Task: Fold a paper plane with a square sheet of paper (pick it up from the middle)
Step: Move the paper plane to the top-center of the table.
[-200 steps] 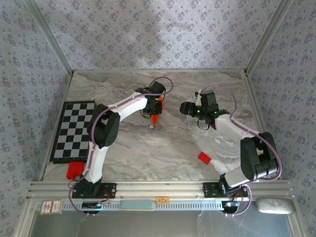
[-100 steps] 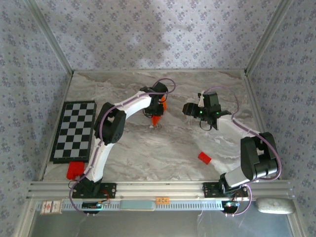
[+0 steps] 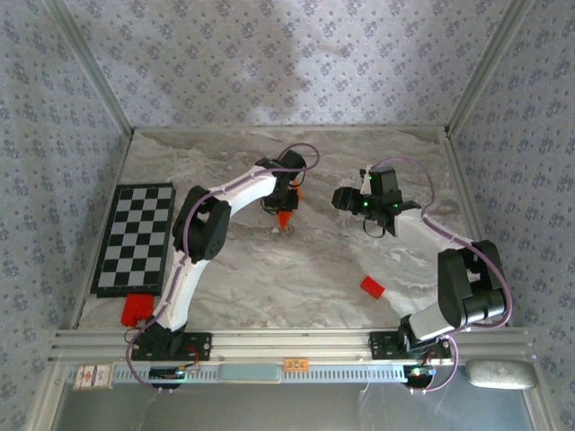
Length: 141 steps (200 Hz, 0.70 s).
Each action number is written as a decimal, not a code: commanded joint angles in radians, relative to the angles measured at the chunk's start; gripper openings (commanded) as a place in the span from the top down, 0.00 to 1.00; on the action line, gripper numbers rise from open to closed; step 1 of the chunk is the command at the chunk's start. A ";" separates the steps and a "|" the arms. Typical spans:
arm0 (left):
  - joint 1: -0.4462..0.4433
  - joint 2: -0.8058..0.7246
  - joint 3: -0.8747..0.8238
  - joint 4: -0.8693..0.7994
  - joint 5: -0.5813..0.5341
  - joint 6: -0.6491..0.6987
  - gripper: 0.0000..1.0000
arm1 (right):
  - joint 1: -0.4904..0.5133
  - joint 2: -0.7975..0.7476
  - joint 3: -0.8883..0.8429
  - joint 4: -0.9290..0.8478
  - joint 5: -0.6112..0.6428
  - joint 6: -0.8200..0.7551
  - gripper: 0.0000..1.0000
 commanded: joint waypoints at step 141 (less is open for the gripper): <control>0.042 0.054 0.066 -0.001 -0.078 -0.015 0.75 | -0.006 0.001 -0.011 0.005 -0.010 -0.006 0.18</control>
